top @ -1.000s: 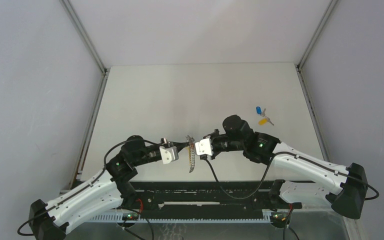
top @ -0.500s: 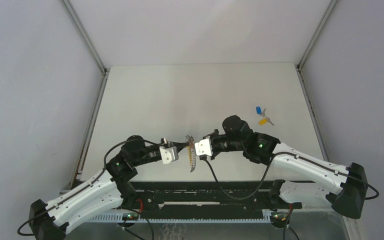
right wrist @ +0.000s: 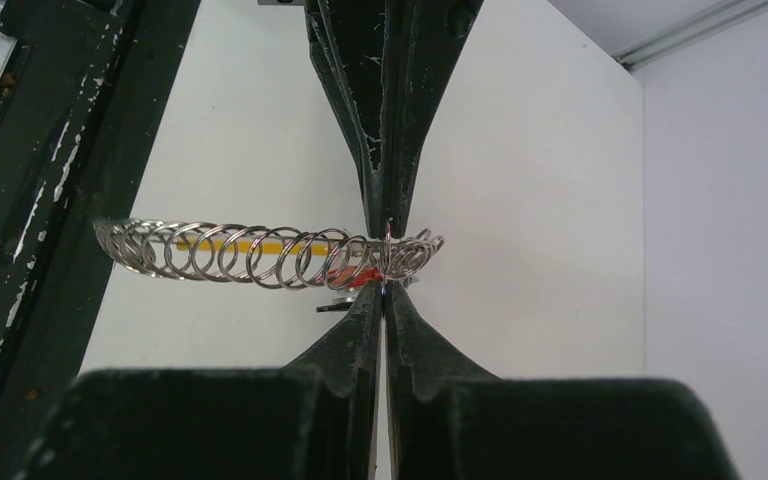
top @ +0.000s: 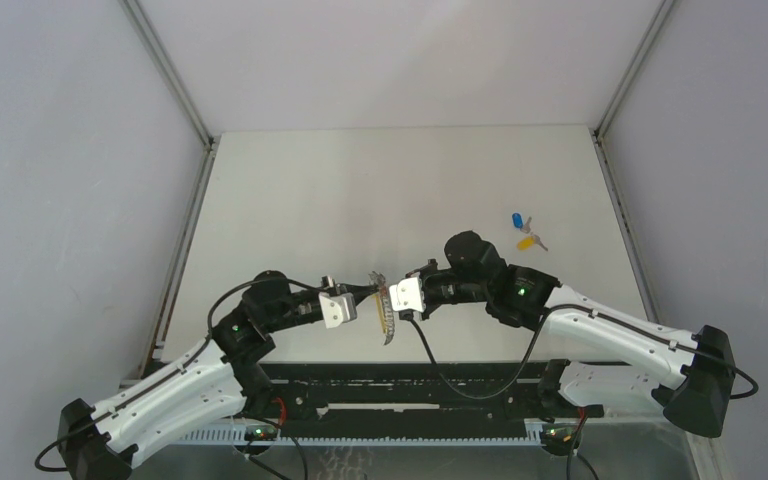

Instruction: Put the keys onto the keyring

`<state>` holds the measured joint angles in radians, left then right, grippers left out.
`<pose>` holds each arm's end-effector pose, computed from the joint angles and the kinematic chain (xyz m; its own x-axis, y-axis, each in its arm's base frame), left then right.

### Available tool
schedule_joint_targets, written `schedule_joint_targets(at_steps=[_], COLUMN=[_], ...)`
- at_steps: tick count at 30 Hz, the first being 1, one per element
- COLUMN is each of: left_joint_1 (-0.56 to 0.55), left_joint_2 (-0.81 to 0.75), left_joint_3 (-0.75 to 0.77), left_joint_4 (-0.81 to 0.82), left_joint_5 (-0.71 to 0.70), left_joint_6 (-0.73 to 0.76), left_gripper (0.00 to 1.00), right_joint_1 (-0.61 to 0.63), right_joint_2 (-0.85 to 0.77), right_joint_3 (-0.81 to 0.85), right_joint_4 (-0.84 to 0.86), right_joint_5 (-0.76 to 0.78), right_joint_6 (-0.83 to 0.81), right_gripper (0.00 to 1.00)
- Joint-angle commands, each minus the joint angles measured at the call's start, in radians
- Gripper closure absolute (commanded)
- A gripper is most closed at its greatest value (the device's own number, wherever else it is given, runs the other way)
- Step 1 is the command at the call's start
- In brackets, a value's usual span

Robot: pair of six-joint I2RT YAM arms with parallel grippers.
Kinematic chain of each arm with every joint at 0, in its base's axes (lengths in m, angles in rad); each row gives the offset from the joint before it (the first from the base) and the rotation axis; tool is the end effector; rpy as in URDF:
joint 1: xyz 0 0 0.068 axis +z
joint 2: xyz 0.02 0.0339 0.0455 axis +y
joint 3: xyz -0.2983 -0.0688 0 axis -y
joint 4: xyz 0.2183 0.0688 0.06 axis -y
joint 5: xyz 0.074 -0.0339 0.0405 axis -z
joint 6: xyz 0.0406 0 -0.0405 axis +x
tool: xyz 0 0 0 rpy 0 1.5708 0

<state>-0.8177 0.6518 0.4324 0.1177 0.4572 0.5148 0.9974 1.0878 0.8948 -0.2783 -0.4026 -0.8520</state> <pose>0.0682 -0.0990 0.2943 0.4098 0.2089 -0.8880 0.8654 0.2188 0.4508 0.0986 0.1820 0.3441 0.5620 -0.4061 -0.7206 -0.8190 -0.1515 -0.5534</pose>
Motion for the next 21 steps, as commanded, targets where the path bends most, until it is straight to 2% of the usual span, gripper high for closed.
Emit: schedule_joint_targets(at_steps=[1,9,21], left_joint_1=[-0.005,-0.005,-0.005], left_joint_2=[-0.009,-0.001,-0.029], left_joint_3=[0.020,0.022,-0.017], left_joint_4=[0.092,0.096,0.185], left_joint_5=[0.048,0.074,0.083], left_joint_6=[-0.015,-0.015,-0.052], left_gripper=[1.00,1.00,1.00], right_joint_1=[0.014,-0.003,-0.042], right_joint_2=[-0.025,-0.019,-0.002], right_joint_3=[0.000,-0.001,-0.011], right_joint_4=[0.080,0.100,0.133], right_joint_5=[-0.045,-0.089,-0.175], right_joint_6=[0.029,0.044,0.096], right_gripper=[1.00,1.00,1.00])
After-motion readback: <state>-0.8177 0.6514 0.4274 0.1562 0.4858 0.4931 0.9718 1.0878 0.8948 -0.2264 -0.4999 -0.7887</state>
